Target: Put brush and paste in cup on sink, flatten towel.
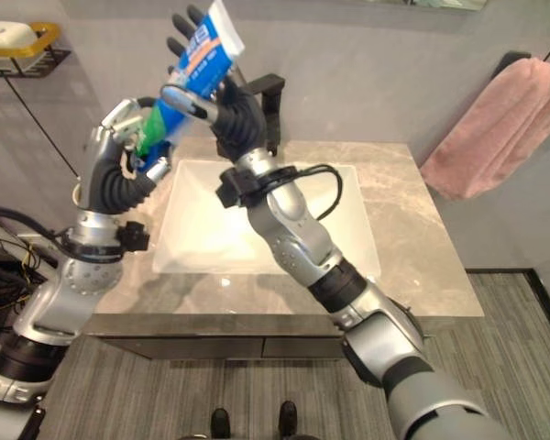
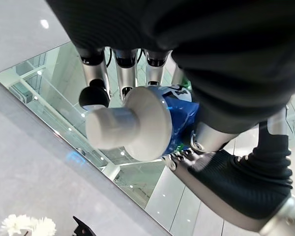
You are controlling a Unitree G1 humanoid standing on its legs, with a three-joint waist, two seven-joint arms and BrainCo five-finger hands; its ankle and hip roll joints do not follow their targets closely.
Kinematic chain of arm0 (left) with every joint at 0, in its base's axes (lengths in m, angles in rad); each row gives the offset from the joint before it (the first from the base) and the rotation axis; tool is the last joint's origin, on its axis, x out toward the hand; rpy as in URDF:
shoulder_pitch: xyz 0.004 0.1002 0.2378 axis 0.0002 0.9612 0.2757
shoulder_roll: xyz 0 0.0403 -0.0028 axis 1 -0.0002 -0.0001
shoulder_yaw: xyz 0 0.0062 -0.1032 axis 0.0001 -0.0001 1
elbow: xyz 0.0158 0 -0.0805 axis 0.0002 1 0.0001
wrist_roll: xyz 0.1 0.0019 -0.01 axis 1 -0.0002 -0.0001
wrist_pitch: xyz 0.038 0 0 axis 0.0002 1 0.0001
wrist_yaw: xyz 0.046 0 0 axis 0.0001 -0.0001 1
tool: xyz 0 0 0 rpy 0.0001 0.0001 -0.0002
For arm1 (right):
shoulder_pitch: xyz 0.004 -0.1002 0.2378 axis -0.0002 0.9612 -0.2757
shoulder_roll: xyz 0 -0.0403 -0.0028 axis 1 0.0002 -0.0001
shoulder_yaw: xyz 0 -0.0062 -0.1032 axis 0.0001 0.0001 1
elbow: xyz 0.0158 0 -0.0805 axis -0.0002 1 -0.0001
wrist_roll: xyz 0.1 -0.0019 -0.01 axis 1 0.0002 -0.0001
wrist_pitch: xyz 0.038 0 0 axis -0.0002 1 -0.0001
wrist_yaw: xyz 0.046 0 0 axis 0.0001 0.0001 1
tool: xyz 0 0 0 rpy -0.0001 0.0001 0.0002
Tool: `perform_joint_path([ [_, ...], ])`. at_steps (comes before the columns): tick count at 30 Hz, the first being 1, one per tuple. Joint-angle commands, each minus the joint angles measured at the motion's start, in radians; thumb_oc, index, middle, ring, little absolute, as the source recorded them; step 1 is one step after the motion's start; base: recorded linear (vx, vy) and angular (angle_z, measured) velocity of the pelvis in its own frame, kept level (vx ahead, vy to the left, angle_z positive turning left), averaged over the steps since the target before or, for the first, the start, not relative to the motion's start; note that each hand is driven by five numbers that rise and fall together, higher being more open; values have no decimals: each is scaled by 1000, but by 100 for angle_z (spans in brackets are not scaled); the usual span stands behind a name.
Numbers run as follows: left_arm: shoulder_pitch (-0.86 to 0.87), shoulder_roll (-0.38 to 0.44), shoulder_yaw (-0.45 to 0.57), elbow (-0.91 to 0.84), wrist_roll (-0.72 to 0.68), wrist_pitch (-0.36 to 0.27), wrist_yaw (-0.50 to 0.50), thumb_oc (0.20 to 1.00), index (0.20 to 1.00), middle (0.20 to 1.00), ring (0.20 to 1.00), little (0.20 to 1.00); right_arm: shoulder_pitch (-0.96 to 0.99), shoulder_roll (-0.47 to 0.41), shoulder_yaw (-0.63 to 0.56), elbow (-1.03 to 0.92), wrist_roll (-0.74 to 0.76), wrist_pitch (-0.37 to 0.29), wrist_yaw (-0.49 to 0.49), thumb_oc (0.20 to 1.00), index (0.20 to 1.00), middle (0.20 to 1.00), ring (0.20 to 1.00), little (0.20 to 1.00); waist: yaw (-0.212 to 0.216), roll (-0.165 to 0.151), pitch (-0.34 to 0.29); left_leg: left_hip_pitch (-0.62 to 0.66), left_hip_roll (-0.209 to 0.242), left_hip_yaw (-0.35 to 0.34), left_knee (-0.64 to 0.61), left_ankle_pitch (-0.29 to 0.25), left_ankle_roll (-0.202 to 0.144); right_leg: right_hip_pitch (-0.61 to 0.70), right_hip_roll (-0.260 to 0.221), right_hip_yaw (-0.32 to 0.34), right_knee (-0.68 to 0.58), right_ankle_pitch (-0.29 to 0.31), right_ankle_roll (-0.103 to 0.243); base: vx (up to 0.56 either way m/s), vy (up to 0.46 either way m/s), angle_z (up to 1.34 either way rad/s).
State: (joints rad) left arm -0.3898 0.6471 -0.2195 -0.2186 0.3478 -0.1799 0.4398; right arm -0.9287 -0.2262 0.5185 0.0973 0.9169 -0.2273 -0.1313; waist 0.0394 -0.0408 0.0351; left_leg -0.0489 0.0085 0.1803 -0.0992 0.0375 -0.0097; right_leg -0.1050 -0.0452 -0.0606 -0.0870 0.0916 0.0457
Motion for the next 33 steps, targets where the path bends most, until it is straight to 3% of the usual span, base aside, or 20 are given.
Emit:
perform_joint_path([
  [1, -23, 17, 0, -3, -43, -13, 2, 200, 200, 200, 200, 200, -44, 74, -57, 13, 55, -72, 18, 1000, 1000, 1000, 1000, 1000, -7, -29, -44, 10, 18, 8, 12, -107, 17, 14, -41, -10, 0, -95, 25, 0, 0, 0],
  [21, -6, 4, -1, 19, -62, -4, -8, 200, 200, 200, 200, 200, -27, 140, -74, 10, 123, -109, 27, 1000, 1000, 1000, 1000, 1000, 5, -22, -38, 6, 16, 5, 12, -103, 17, 11, -41, -13, 0, -96, 21, 0, 0, 0],
  [23, -5, 1, -3, 19, -64, -4, -8, 200, 200, 200, 200, 200, -25, 142, -72, 6, 123, -110, 28, 790, 790, 790, 790, 790, 4, -23, -37, 7, 16, 5, 12, -104, 17, 11, -40, -14, 0, -97, 21, 0, 0, 0],
  [24, -5, 1, -4, 18, -65, -4, -8, 200, 200, 200, 200, 200, -23, 141, -69, 3, 121, -109, 28, 620, 620, 620, 620, 620, 4, -23, -35, 7, 17, 4, 12, -104, 17, 12, -40, -14, 0, -97, 20, 0, 0, 0],
  [26, -9, -3, -4, 13, -67, -8, -9, 200, 200, 200, 200, 200, -27, 131, -59, -17, 110, -102, 43, 200, 200, 200, 200, 200, 4, -23, -33, 6, 17, 4, 12, -103, 16, 12, -39, -15, 0, -98, 20, 0, 0, 0],
  [33, -3, -7, 6, 2, -69, -10, -1, 200, 200, 200, 200, 200, -17, 122, -56, -37, 99, -110, 48, 200, 200, 200, 200, 200, 3, -22, -31, 6, 18, 2, 12, -102, 14, 12, -38, -16, 0, -101, 20, 0, 0, 0],
])
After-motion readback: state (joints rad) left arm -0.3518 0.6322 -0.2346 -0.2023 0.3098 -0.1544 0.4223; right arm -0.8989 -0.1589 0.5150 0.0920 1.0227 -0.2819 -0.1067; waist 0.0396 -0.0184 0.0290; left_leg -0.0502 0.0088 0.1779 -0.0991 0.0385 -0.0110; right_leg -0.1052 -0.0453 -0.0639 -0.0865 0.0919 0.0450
